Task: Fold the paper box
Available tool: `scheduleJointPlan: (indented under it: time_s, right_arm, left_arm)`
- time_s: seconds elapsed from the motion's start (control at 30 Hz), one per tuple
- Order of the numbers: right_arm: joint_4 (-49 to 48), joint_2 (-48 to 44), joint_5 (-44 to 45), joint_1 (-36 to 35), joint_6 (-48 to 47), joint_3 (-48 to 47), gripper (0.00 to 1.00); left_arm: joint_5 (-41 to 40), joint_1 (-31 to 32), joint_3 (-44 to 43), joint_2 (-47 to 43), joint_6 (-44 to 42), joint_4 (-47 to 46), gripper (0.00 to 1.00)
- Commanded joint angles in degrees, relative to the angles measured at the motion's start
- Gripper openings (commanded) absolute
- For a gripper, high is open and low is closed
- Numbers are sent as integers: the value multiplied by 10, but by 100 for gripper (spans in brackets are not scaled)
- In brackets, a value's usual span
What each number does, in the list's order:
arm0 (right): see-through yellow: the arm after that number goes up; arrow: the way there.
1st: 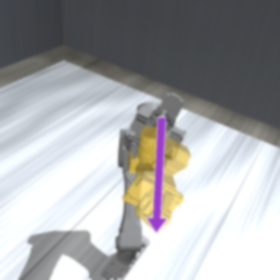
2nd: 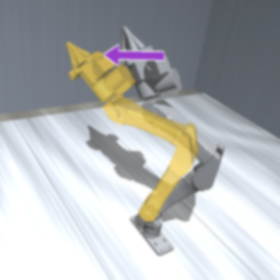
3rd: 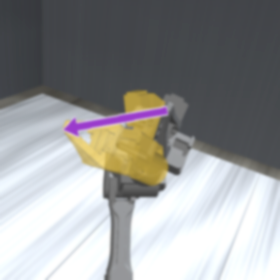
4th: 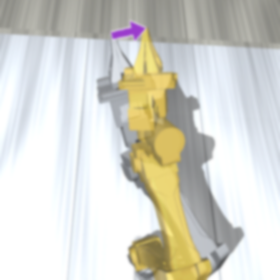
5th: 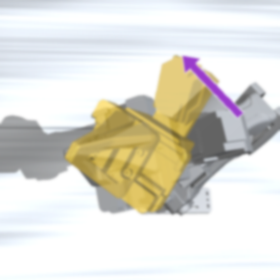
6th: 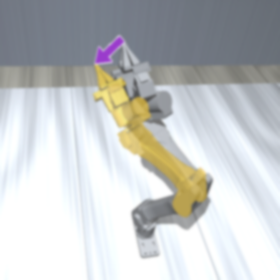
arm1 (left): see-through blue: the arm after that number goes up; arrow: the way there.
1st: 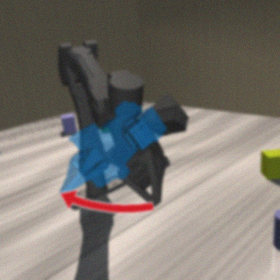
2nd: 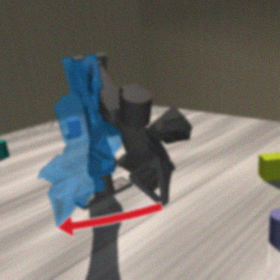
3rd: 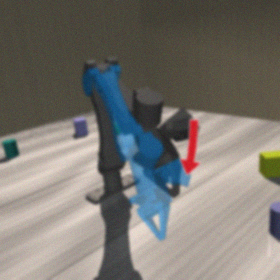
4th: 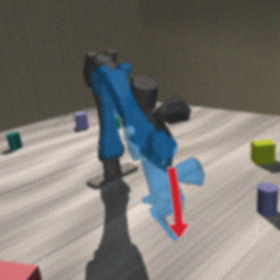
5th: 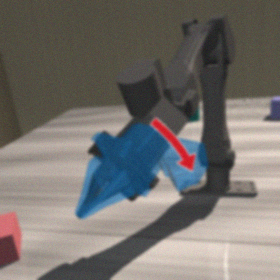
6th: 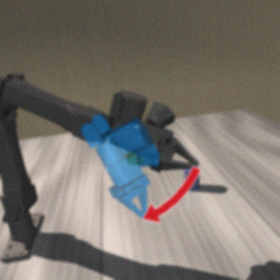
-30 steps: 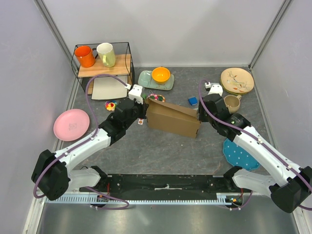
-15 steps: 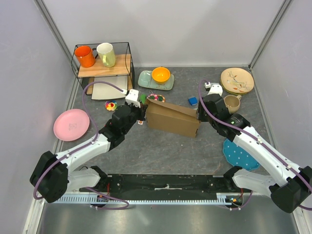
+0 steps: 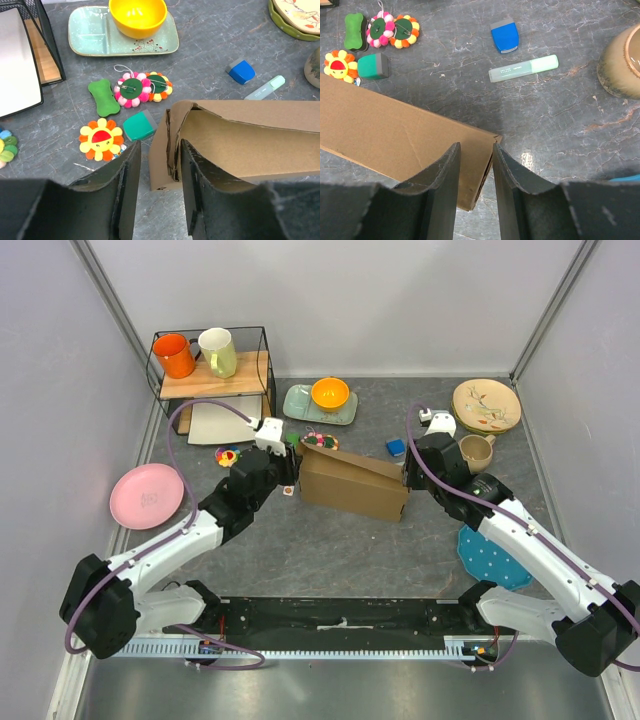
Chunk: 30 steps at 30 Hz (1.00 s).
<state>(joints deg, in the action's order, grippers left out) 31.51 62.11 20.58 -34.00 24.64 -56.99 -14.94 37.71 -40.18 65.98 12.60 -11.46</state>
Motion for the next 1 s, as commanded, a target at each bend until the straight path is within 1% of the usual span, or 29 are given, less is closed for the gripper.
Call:
scheduleJointPlan:
  time_s: [0.0,0.17,0.27,0.3,0.5,0.77,0.87,0.9,0.97]
  right_arm:
    - [10,-5,-3,-1,1,7,39]
    - [11,-6,0,-1,-1,7,40]
    - [10,-5,0,-1,-1,7,39]
    - [10,-5,1,-1,-1,7,39]
    - [11,-7,0,-1,-1,8,39]
    - [12,-7,2,0,-1,8,39]
    - [12,-7,1,0,-2,8,39]
    - [12,-6,1,-1,-2,8,39]
    - [12,-6,1,-1,-3,7,39]
  left_arm:
    - [-16,-2,-45,-11,-1,34,45]
    - [-8,-3,-57,-20,3,37,45]
    - [-1,-2,-61,-17,1,41,38]
    - [0,-2,-60,-15,1,43,35]
    - [11,-2,-51,-11,9,41,29]
    - [44,-3,-55,-6,27,44,30]
    - [46,-2,-53,-6,25,46,22]
    - [46,-2,-52,-5,24,45,16]
    - [47,-2,-47,-5,21,44,9]
